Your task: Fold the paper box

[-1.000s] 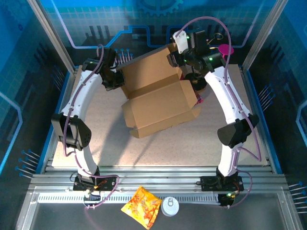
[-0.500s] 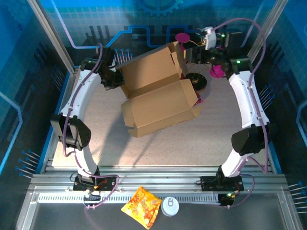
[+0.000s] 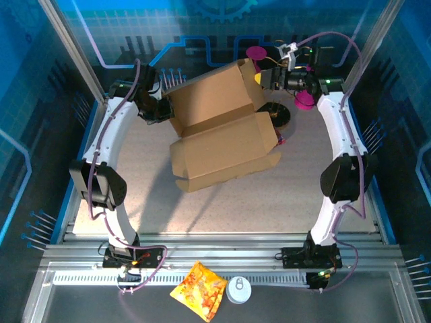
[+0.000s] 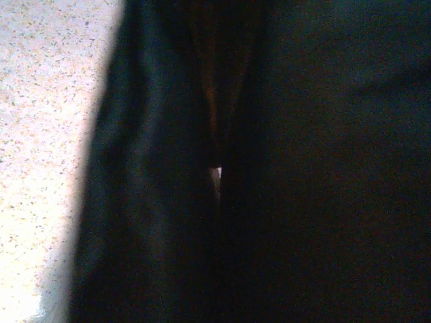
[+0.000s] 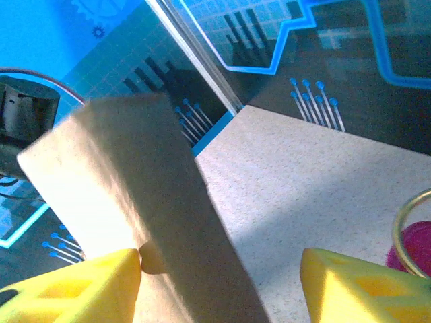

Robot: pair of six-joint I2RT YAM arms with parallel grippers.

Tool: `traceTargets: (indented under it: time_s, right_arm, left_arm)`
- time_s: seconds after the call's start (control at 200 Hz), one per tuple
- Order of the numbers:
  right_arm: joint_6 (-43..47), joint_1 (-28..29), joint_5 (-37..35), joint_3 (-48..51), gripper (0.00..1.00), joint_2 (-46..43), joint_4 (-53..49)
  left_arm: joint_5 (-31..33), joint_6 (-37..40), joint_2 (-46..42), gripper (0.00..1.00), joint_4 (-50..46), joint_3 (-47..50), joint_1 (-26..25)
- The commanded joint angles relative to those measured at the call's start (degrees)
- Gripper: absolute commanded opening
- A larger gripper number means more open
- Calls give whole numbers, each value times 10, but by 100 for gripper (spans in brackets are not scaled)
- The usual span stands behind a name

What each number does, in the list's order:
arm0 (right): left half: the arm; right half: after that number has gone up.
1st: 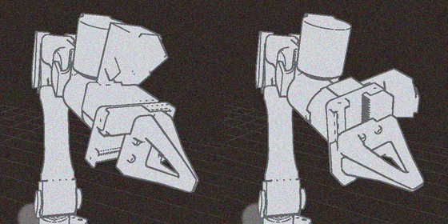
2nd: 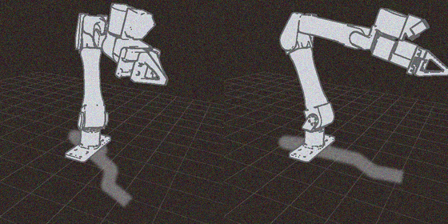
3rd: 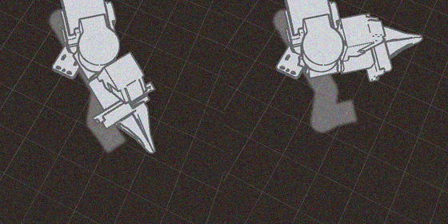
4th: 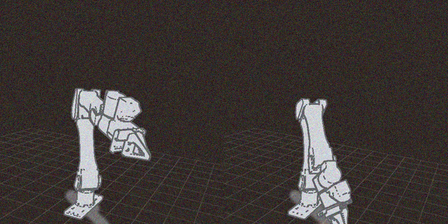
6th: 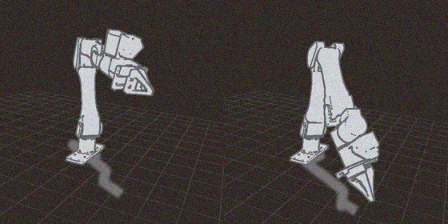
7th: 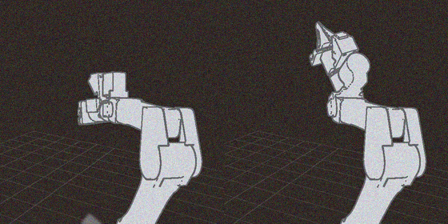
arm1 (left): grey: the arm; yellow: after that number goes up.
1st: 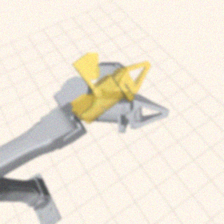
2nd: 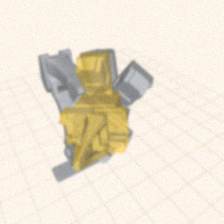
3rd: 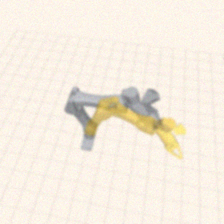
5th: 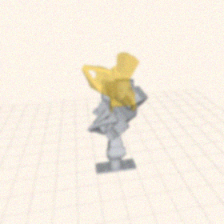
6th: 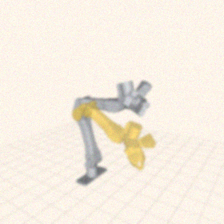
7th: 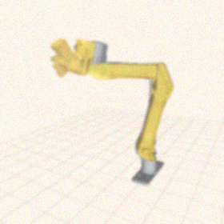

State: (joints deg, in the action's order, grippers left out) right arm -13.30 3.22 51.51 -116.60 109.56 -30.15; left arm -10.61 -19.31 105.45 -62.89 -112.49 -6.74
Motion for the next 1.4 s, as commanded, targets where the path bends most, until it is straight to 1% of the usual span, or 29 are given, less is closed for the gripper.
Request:
traceTargets:
  time_s: [0.0,0.12,0.215,0.32,0.375,0.425,0.465,0.545,0.595,0.67,0.785,0.876,0.906,1.036,1.231,1.311,1.396]
  right_arm:
    - [4,22,33,-16,62,-4,-8]
    - [25,35,10,-5,61,-13,-22]
    - [47,45,-24,-4,61,-19,-40]
    - [86,60,-101,-27,61,-19,-84]
    - [112,74,-163,-41,61,-18,-108]
    - [131,85,-204,-50,60,-18,-121]
    - [138,95,-238,-58,58,-15,-127]
    - [155,109,-291,-82,50,-8,-139]
    - [167,120,-326,-101,46,1,-152]
    - [181,136,-373,-122,43,11,-165]
    - [196,163,-465,-134,42,21,-173]
    - [206,177,-522,-141,37,29,-175]
    - [207,182,-543,-145,34,32,-177]
    - [209,193,-591,-151,23,40,-177]
    - [209,201,-622,-154,11,44,-177]
    - [211,206,-641,-154,0,45,-176]
    - [218,214,-671,-153,0,45,-173]
  left_arm:
    - [-32,7,11,0,-7,-24,5]
    - [-31,6,16,0,-13,-32,5]
    - [-33,6,18,0,-13,-34,5]
    - [-34,7,19,0,-12,-36,5]
    - [-34,7,18,0,-13,-36,5]
    - [-34,7,17,0,-13,-37,5]
    - [-35,8,17,0,-13,-37,5]
    - [-35,9,15,0,-14,-36,5]
    - [-35,9,14,0,-14,-35,5]
    - [-35,9,13,0,-14,-35,5]
    - [-36,9,11,0,-14,-34,5]
    - [-35,9,9,0,-15,-34,5]
    - [-35,9,8,0,-15,-33,5]
    - [-35,6,7,0,-15,-32,4]
    - [-36,6,5,0,-17,-33,5]
    - [-35,3,5,0,-19,-34,4]
    - [-33,1,3,0,-21,-35,4]
